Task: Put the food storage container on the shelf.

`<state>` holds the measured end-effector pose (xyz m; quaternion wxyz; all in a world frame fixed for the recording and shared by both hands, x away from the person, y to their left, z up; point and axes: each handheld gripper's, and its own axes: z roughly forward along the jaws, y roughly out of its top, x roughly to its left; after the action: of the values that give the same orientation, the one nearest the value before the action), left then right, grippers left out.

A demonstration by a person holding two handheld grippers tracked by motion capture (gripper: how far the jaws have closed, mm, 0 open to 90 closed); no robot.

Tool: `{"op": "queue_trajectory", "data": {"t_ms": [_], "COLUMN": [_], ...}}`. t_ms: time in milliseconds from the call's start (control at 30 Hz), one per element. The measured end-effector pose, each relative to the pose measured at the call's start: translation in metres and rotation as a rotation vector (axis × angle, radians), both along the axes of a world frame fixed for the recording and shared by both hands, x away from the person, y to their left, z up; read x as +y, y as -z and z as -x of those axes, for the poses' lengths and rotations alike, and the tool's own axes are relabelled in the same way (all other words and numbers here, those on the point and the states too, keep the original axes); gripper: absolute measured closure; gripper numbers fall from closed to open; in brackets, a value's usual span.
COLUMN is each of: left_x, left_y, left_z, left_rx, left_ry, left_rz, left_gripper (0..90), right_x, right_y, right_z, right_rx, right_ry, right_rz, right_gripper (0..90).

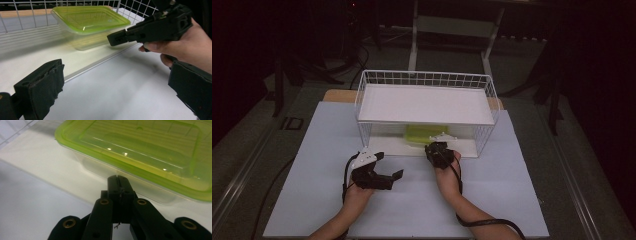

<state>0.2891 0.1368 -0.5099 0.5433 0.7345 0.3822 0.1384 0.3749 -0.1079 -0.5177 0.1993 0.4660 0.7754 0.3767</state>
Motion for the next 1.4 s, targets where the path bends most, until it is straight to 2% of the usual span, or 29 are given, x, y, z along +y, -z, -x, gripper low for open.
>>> {"op": "queue_trajectory", "data": {"t_ms": [200,300,433,600,800,967,1133,1200,1300,1400], "left_x": [0.000,0.000,0.000,0.000,0.001,0.001,0.000,0.000,-0.002,-0.002], "left_y": [0.001,0.001,0.002,0.003,0.002,0.002,-0.002,-0.005,-0.011,-0.017], "left_z": [0.001,0.001,0.000,0.000,0.000,-0.001,-0.003,-0.004,-0.004,-0.004], "left_rx": [-0.012,-0.008,-0.012,-0.017,-0.030,-0.037,-0.042,-0.049,-0.066,-0.070], "left_ry": [0.004,0.005,0.003,0.008,0.010,0.030,0.069,0.086,0.114,0.137], "left_rz": [-0.011,-0.003,-0.010,-0.014,-0.015,-0.004,0.034,0.040,0.041,0.053], "left_gripper": [0.9,0.9,0.9,0.9,0.9,0.9,0.9,0.9,0.9,0.9], "right_x": [0.000,-0.001,-0.001,0.001,0.002,-0.001,-0.005,-0.008,-0.014,-0.019], "right_y": [0.001,0.001,0.001,0.000,-0.005,-0.010,-0.016,-0.019,-0.022,-0.025], "right_z": [-0.011,-0.015,-0.019,-0.017,-0.004,0.010,0.020,0.021,0.021,0.025], "right_rx": [-0.024,-0.037,-0.011,-0.019,-0.028,-0.044,-0.050,-0.043,0.004,0.000], "right_ry": [0.020,0.028,0.034,0.015,-0.014,-0.047,-0.085,-0.107,-0.130,-0.159], "right_rz": [0.027,0.039,0.009,0.011,-0.011,-0.029,-0.043,-0.065,-0.128,-0.144], "right_gripper": [90.0,90.0,90.0,89.9,85.0,75.1,65.4,55.9,38.4,29.1]}}
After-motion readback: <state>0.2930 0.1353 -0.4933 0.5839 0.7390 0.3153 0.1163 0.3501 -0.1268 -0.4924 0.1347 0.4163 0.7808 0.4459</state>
